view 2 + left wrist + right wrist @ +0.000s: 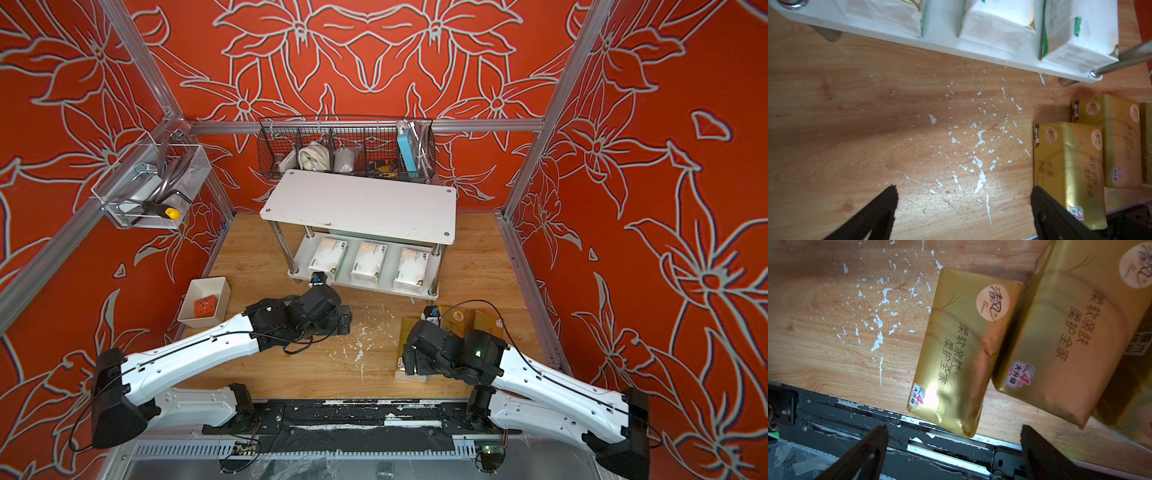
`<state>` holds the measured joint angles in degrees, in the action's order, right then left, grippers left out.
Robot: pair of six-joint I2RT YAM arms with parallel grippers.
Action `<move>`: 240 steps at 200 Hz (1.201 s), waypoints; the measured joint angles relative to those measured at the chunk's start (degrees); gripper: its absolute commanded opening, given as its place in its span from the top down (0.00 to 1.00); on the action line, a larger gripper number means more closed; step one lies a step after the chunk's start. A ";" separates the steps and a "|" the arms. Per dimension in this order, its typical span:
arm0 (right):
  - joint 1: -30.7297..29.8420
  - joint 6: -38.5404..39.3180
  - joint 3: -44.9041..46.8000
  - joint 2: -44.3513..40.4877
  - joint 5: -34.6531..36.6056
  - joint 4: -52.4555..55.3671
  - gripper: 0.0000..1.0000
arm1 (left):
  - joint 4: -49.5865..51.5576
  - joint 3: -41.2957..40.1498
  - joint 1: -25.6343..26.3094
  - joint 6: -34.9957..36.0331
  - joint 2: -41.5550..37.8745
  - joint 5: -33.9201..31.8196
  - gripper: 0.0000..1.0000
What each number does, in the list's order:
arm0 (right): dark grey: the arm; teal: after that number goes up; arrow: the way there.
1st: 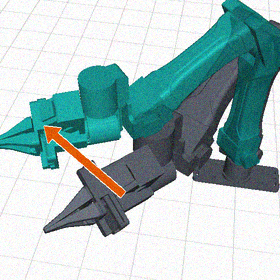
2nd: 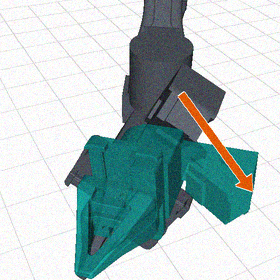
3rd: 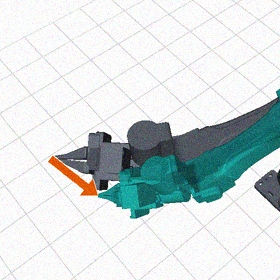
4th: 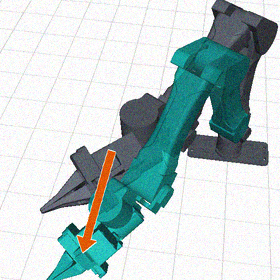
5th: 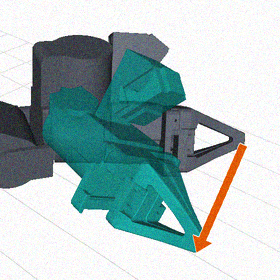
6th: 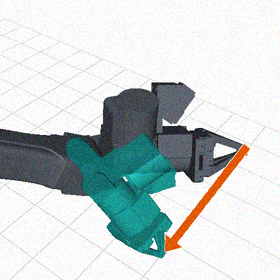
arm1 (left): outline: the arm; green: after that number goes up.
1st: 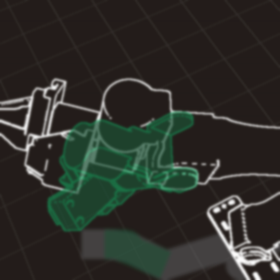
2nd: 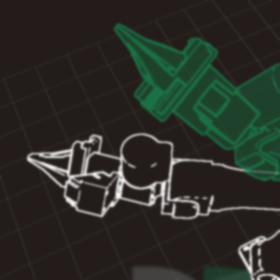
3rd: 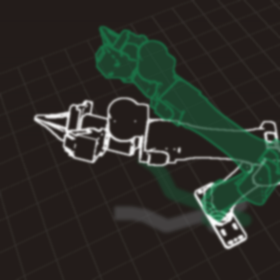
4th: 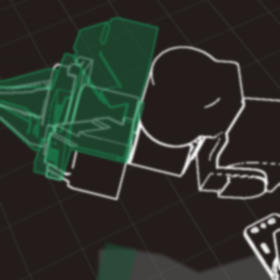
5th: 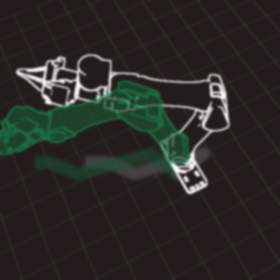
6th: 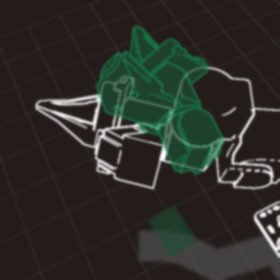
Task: Place the tissue boxes on the shelf by color
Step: Pick up the box of tissues from the center of the board.
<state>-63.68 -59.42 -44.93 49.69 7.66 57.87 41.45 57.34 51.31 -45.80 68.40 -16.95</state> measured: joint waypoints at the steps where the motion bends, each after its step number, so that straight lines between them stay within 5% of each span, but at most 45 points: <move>1: -0.02 -0.04 0.02 0.09 -0.02 -0.09 0.01 | 0.04 -0.09 -0.15 0.07 -0.22 0.02 0.01; 182: -1.62 -10.43 3.37 19.50 -0.68 -10.56 0.01 | -4.11 -8.79 -7.56 3.02 -7.93 6.84 0.01; 240: -1.62 -10.10 4.85 23.63 -1.62 -13.38 0.15 | -4.90 -9.99 -8.31 3.45 -9.33 7.80 0.01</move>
<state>-65.30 -69.52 -40.07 73.32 6.04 44.49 36.56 47.35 43.00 -42.35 59.07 -9.15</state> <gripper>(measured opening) 0.888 0.986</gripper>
